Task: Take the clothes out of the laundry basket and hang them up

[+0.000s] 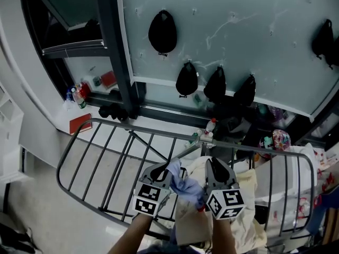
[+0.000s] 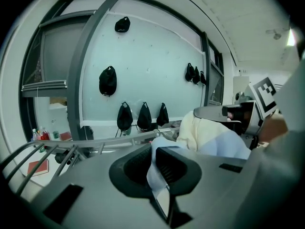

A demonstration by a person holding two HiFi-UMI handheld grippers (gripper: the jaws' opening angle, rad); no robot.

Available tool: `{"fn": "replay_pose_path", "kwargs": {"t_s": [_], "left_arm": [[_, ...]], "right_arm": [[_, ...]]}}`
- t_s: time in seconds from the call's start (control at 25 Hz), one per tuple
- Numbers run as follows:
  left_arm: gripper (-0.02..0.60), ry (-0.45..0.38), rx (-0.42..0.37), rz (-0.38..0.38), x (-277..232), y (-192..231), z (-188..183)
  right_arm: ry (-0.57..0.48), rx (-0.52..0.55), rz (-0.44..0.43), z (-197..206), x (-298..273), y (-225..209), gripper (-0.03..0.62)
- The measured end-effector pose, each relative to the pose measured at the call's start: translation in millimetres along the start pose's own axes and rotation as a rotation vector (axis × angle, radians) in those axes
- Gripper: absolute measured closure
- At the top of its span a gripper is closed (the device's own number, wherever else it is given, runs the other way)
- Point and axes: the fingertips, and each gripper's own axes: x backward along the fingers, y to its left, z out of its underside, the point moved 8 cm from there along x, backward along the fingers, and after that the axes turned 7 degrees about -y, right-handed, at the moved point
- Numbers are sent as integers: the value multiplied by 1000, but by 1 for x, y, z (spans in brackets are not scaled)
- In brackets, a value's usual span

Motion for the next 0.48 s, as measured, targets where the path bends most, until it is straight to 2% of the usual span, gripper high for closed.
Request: {"fn": "replay_pose_path", "kwargs": {"t_s": [0.12, 0.28, 0.48], "left_arm": [[547, 40, 11, -2, 0, 0, 6], [434, 79, 23, 3, 5, 0, 15], [383, 128, 37, 15, 13, 2, 24]], "right_arm": [[25, 5, 21, 3, 0, -1, 504], [37, 5, 52, 5, 3, -2, 451], [43, -7, 108, 5, 7, -4, 371]]}}
